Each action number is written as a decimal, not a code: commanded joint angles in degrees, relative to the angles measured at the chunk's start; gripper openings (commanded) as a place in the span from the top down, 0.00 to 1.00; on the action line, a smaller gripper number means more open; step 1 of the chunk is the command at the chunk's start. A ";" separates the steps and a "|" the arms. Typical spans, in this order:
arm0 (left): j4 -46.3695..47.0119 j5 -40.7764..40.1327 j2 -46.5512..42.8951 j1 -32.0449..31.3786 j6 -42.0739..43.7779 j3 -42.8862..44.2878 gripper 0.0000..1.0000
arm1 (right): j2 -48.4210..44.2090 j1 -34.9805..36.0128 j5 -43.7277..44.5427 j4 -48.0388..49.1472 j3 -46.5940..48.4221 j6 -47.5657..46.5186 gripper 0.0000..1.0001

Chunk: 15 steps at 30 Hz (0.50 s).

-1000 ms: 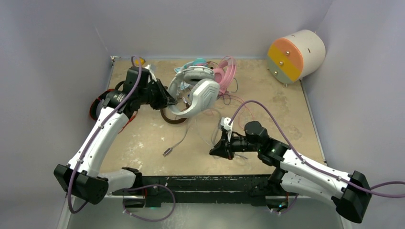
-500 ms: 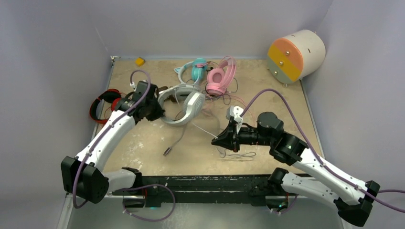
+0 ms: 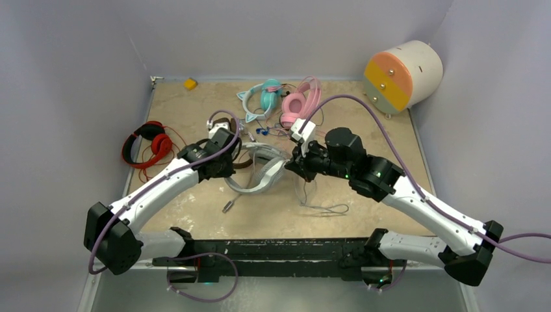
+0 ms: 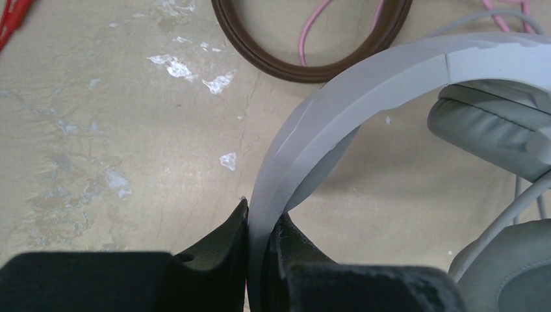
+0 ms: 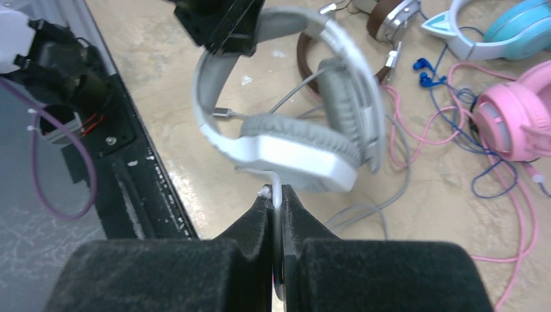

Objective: Wrap the headphones
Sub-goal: Wrap the headphones cable around the headphones.

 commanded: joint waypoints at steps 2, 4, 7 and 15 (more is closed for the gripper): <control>3.01 3.58 0.38 -4.18 5.36 -1.56 1.00 | 3.49 0.14 5.89 0.15 6.70 -4.50 1.00; 2.85 3.81 1.29 -6.94 5.44 -1.46 1.00 | 4.77 0.14 5.97 0.24 6.82 -4.60 1.00; 2.90 4.64 3.08 -9.04 4.05 -0.96 1.00 | 5.60 0.13 1.91 1.52 6.26 -4.75 1.00; 7.05 8.55 5.46 -11.01 4.45 0.62 1.00 | 8.65 0.15 -2.81 1.24 8.20 -5.70 0.95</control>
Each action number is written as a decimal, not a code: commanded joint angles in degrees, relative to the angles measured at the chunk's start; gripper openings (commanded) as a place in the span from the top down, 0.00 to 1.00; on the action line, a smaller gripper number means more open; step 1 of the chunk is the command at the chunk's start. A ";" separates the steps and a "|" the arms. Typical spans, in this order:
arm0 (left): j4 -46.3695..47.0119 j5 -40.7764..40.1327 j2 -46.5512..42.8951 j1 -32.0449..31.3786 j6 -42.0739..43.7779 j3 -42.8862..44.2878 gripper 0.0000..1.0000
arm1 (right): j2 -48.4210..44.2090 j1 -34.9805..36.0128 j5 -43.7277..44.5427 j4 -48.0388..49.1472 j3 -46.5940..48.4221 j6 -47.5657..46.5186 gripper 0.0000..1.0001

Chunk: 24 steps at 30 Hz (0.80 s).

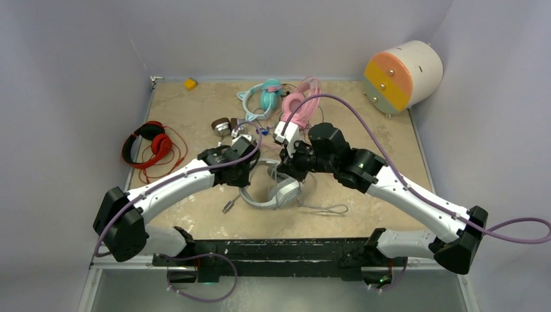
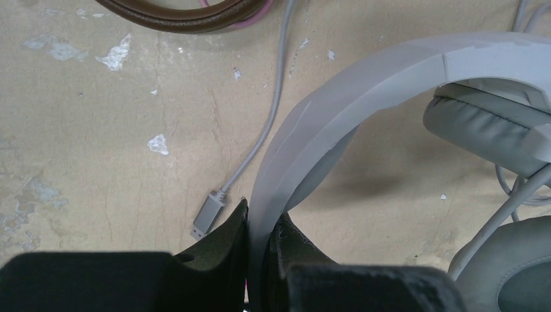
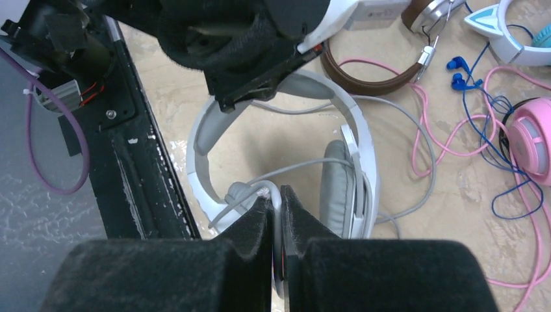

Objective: Wrap the headphones
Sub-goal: Wrap the headphones cable around the headphones.

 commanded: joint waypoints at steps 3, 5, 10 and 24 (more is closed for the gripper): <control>4.85 2.20 -0.34 -4.59 4.59 2.08 1.00 | 1.94 -0.22 8.54 0.85 5.09 -0.15 0.93; 5.23 1.17 -0.95 -6.28 5.94 1.54 1.00 | 3.01 -0.25 12.46 -0.37 5.82 0.08 0.89; 5.02 -1.50 -1.88 -9.59 7.90 1.39 1.00 | 5.69 -0.27 15.54 -2.27 7.58 0.27 0.85; 5.13 1.87 -5.01 -13.12 11.15 3.11 1.00 | 8.82 -2.40 22.18 -0.31 5.34 0.59 0.77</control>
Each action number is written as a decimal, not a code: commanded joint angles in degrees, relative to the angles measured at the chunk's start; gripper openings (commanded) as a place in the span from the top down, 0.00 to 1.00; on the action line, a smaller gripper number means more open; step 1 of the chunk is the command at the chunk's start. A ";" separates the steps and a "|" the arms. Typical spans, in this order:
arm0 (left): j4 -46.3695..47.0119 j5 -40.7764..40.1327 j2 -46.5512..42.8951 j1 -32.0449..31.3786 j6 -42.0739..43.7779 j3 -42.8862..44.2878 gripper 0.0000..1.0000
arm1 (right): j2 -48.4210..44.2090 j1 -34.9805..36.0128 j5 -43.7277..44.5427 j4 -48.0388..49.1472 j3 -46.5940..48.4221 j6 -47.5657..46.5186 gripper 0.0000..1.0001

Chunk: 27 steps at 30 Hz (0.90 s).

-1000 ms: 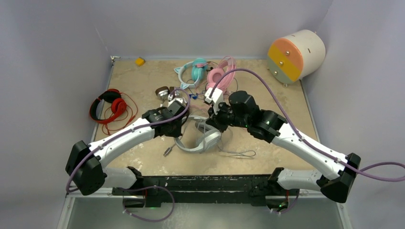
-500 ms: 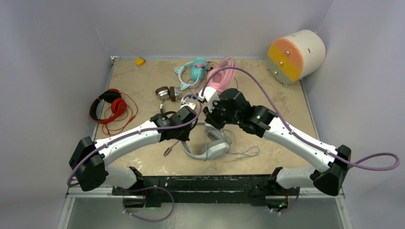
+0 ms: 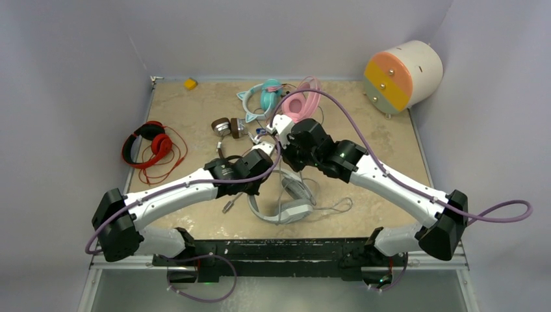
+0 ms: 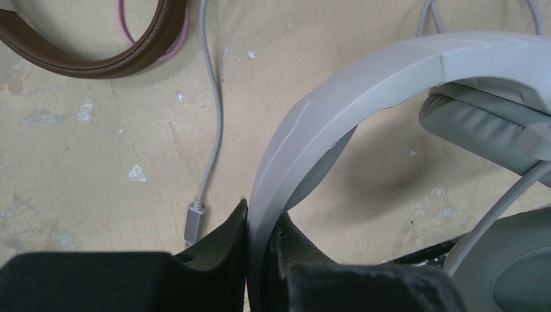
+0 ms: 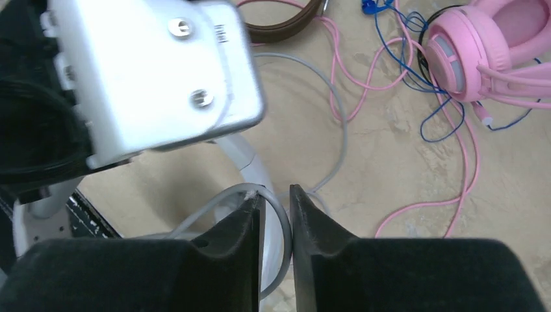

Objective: Wrap the headphones
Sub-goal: Wrap the headphones cable around the headphones.

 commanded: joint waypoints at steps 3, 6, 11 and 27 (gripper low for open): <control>3.21 6.79 -6.68 -1.52 3.16 1.00 1.00 | -0.05 -3.68 3.36 6.13 -0.33 1.01 0.75; 3.41 7.73 -8.42 -1.54 3.57 0.73 1.00 | 0.76 -5.13 2.03 6.17 -0.80 1.58 0.73; 1.71 7.00 -10.09 -1.55 4.00 0.84 1.00 | 1.36 -8.08 2.45 5.04 -1.66 3.06 0.73; -3.14 -3.48 -13.43 -1.52 2.90 1.94 1.00 | 1.75 -11.89 4.65 1.91 -8.36 7.29 0.71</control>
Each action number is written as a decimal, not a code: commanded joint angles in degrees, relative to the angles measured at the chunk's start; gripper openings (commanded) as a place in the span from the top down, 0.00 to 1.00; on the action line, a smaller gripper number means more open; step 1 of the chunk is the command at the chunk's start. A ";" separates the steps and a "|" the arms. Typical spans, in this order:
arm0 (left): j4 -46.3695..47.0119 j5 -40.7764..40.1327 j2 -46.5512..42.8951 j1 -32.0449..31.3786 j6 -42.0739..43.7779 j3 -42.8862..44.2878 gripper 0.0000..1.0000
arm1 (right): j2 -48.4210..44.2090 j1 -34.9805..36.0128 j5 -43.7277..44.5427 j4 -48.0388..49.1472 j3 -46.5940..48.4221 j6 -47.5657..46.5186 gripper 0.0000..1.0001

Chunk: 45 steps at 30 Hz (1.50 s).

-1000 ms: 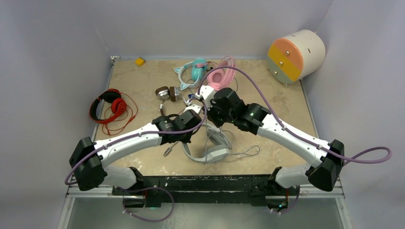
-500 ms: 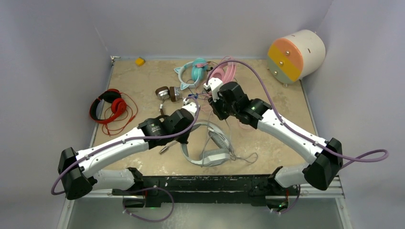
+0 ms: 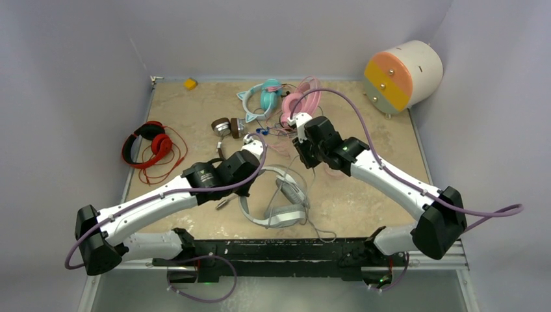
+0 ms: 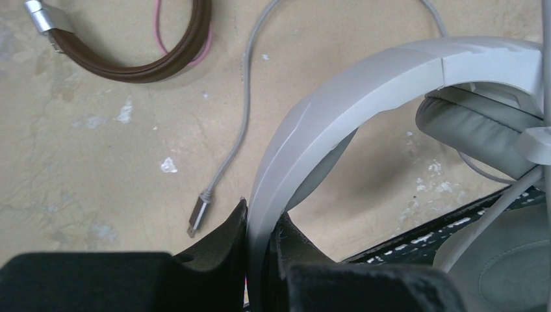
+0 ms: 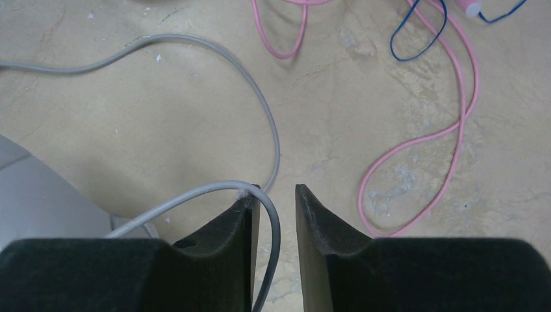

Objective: Wrap the headphones
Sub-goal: Wrap the headphones cable around the headphones.

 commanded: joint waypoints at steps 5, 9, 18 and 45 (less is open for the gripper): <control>-2.32 -12.15 -3.68 -0.69 -1.92 1.84 1.00 | 0.73 -0.90 6.82 -1.66 -0.65 4.65 0.70; -1.28 -10.02 -4.14 -0.66 -0.99 0.92 1.00 | 2.34 -0.90 9.45 -3.86 1.45 4.86 0.70; -6.06 -24.67 -3.12 -0.64 -9.91 2.28 1.00 | 2.47 -0.90 10.19 -8.12 3.41 5.46 0.60; -1.75 14.26 -8.58 15.07 -12.33 9.22 1.00 | -13.31 -3.85 5.23 12.15 -13.40 12.56 0.41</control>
